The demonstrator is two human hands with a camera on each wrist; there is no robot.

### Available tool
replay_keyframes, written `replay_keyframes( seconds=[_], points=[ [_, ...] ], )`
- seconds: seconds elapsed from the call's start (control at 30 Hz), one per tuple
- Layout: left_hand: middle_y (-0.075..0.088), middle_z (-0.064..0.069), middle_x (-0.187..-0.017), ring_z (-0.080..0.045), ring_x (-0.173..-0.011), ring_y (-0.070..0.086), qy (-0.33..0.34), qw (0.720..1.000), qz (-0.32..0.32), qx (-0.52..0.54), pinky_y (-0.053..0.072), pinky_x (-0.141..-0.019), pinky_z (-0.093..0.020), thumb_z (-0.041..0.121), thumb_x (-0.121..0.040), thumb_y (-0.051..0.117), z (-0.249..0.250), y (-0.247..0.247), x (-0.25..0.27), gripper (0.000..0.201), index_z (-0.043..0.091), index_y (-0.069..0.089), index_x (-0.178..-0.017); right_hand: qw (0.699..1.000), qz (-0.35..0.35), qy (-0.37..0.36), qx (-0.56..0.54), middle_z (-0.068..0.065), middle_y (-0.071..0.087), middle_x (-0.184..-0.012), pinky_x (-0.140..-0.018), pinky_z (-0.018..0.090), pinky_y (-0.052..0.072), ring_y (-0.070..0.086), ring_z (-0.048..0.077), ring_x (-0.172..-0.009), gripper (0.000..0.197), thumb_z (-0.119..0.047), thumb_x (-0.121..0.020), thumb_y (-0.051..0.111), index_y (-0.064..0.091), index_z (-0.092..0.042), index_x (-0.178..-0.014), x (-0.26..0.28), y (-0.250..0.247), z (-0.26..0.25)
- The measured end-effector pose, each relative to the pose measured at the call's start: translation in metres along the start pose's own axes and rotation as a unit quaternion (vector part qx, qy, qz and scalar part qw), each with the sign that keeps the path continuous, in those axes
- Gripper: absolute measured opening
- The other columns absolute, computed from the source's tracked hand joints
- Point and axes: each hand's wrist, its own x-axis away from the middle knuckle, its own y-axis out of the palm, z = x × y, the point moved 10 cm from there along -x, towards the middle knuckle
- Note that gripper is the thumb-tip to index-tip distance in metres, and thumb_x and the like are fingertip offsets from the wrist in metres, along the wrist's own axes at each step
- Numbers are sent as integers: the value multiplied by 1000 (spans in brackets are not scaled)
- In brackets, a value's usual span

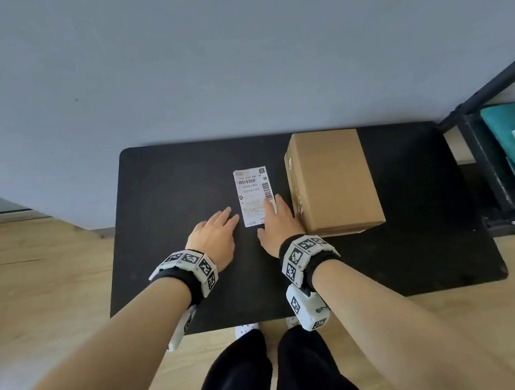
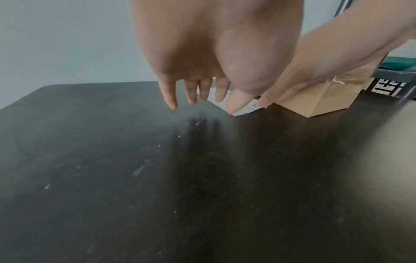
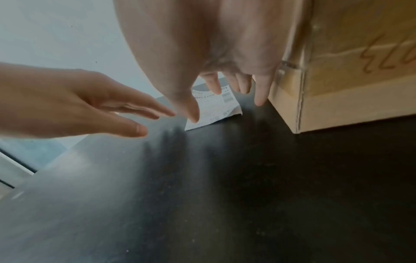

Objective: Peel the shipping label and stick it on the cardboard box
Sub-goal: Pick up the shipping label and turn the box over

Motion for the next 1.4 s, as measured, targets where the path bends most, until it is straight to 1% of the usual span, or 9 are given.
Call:
replay_keyframes(
  seconds=[0.13, 0.43, 0.57, 0.7, 0.87, 1.07, 1.17, 1.23, 1.4],
  points=[
    [9, 2, -162, -18, -148, 14, 20, 999, -26, 3, 22, -120, -39, 25, -98, 35, -6, 15, -12, 58, 24, 13, -152, 998, -18, 40, -41, 7, 6, -161, -114, 41, 32, 19, 25, -147, 70, -21, -93, 52, 13, -18, -151, -6, 9, 10],
    [4, 9, -161, -15, -149, 4, 57, 997, -42, -42, 10, -122, -43, 30, -99, 31, -8, 30, -13, 56, 26, 10, -152, 979, 43, 11, -198, 6, 48, -139, -101, 30, 44, 50, 22, -127, 47, -5, -89, 58, 45, -13, -134, -10, -7, 8],
    [6, 10, -161, -15, -149, 7, 59, 996, -39, -46, 11, -121, -42, 28, -99, 32, -19, 30, -6, 56, 25, 13, -152, 950, 23, 58, -307, 8, 45, -145, -105, 32, 42, 47, 22, -132, 56, -1, -89, 56, 38, -12, -141, -16, -2, 17],
    [6, 9, -161, -16, -149, 7, 65, 996, -37, -54, 11, -121, -41, 28, -99, 32, -22, 29, -4, 56, 25, 13, -151, 923, 14, 87, -374, 7, 46, -145, -92, 24, 45, 51, 21, -128, 59, 4, -88, 53, 35, -10, -143, -19, 4, 20],
    [16, -3, -160, -18, -147, 18, 86, 995, 37, -22, 17, -120, -36, 30, -96, 44, -6, 14, -11, 51, 15, 33, -144, 909, 21, 104, -404, 5, 49, -143, -105, 39, 47, 51, 21, -127, 59, -1, -84, 54, 42, -14, -141, -21, 6, 23],
    [43, -13, -145, -28, -131, 44, 80, 994, 74, -22, 41, -104, -39, 32, -88, 61, 12, 9, -28, 48, 10, 50, -130, 902, 16, 106, -418, 3, 50, -142, -107, 43, 45, 50, 20, -128, 57, -8, -83, 58, 45, -19, -138, -24, 10, 27],
    [69, -14, -104, -29, -84, 68, 86, 990, 83, -73, 57, -70, -35, 28, -66, 83, 19, 4, -31, 39, 7, 69, -95, 894, 15, 106, -435, 4, 49, -142, -107, 44, 44, 48, 21, -130, 58, -8, -83, 63, 45, -17, -138, -23, 9, 27],
    [70, -10, -81, -25, -62, 66, 85, 987, 92, -104, 54, -52, -29, 26, -55, 88, 20, 5, -33, 34, 9, 69, -78, 891, 17, 105, -441, 5, 49, -143, -107, 45, 44, 47, 22, -131, 57, -6, -84, 63, 45, -14, -137, -21, 7, 27],
    [69, -8, -78, -23, -61, 64, 111, 979, 116, -125, 53, -51, -28, 30, -61, 84, 26, 4, -33, 31, 11, 70, -78, 856, 22, 160, -490, 15, 54, -133, -90, 42, 56, 59, 29, -117, 46, 6, -91, 45, 45, -7, -136, -18, 8, 34]
  ],
)
